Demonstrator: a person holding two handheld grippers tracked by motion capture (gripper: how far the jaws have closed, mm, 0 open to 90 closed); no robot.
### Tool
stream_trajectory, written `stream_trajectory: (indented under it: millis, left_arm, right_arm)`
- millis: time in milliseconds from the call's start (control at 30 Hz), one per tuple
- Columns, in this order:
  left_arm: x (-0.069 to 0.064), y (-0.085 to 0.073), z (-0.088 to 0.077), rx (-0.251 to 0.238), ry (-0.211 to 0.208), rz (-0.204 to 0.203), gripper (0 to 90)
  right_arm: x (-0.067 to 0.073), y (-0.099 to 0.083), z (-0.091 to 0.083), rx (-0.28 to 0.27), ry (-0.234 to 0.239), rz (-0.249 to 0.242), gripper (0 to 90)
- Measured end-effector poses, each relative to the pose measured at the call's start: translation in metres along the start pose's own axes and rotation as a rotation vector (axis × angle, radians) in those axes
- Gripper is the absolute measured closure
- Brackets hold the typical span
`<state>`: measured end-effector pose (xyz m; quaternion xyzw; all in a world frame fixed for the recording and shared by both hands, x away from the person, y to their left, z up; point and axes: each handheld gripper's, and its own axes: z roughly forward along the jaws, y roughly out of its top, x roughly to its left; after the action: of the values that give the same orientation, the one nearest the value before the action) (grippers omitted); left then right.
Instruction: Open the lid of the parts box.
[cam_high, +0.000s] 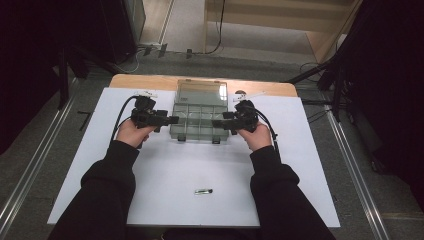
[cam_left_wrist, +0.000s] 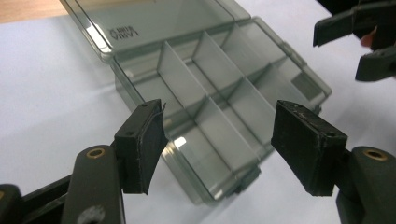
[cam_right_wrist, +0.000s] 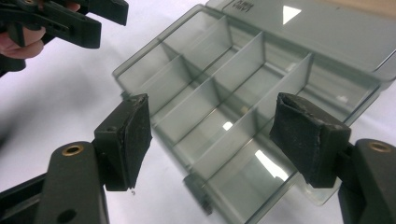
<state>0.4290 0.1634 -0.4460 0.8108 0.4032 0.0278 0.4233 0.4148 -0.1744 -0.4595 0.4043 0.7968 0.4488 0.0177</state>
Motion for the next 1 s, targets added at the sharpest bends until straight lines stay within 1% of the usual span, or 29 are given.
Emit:
stream_trajectory:
  millis: [33,100,167,200,300,367,433,467,533,600,667,833,933,1000]
  left_arm:
    - [0.000,-0.003,-0.001,-0.010,-0.009,-0.003,33.8]
    - [0.000,-0.004,-0.001,0.013,-0.033,-0.011,33.8]
    - [-0.002,-0.005,-0.001,0.011,-0.037,-0.007,33.8]
    - [-0.004,-0.006,-0.001,0.002,-0.041,-0.001,33.8]
    - [-0.008,-0.010,-0.002,-0.005,-0.054,0.020,33.8]
    - [-0.011,-0.013,-0.003,-0.011,-0.061,0.019,33.8]
    - [-0.013,-0.017,-0.004,0.010,-0.055,0.038,33.8]
    - [-0.015,-0.020,-0.006,0.007,-0.046,0.049,33.8]
    - [-0.015,-0.023,-0.008,0.003,-0.058,0.047,33.8]
    - [-0.016,-0.026,-0.011,-0.004,-0.067,0.034,33.8]
    - [-0.018,-0.028,-0.013,0.003,-0.076,0.040,33.8]
    - [-0.026,-0.035,-0.016,-0.008,-0.092,0.062,33.8]
    - [-0.030,-0.038,-0.019,-0.007,-0.116,0.065,33.8]
    - [-0.032,-0.038,-0.020,-0.011,-0.117,0.075,33.8]
  right_arm:
    - [0.001,-0.002,-0.001,0.003,0.009,0.004,29.2]
    - [0.003,-0.005,-0.003,0.008,0.015,0.007,29.2]
    - [0.006,-0.008,-0.005,0.012,0.015,0.006,29.2]
    - [0.006,-0.009,-0.006,0.015,0.015,0.004,29.2]
    - [0.011,-0.014,-0.009,0.025,0.013,0.000,29.2]
    - [0.013,-0.017,-0.010,0.028,0.012,-0.005,29.2]
    - [0.016,-0.020,-0.012,0.029,0.015,-0.002,29.2]
    - [0.017,-0.022,-0.013,0.026,0.024,-0.001,29.2]
    - [0.019,-0.025,-0.015,0.021,0.044,0.004,29.2]
    - [0.022,-0.027,-0.016,0.023,0.054,0.007,29.2]
    - [0.024,-0.030,-0.017,0.023,0.056,0.001,29.2]
    - [0.033,-0.037,-0.018,0.049,0.052,-0.022,29.2]
    - [0.037,-0.040,-0.020,0.053,0.054,-0.029,29.2]
    - [0.039,-0.041,-0.021,0.055,0.056,-0.033,29.2]
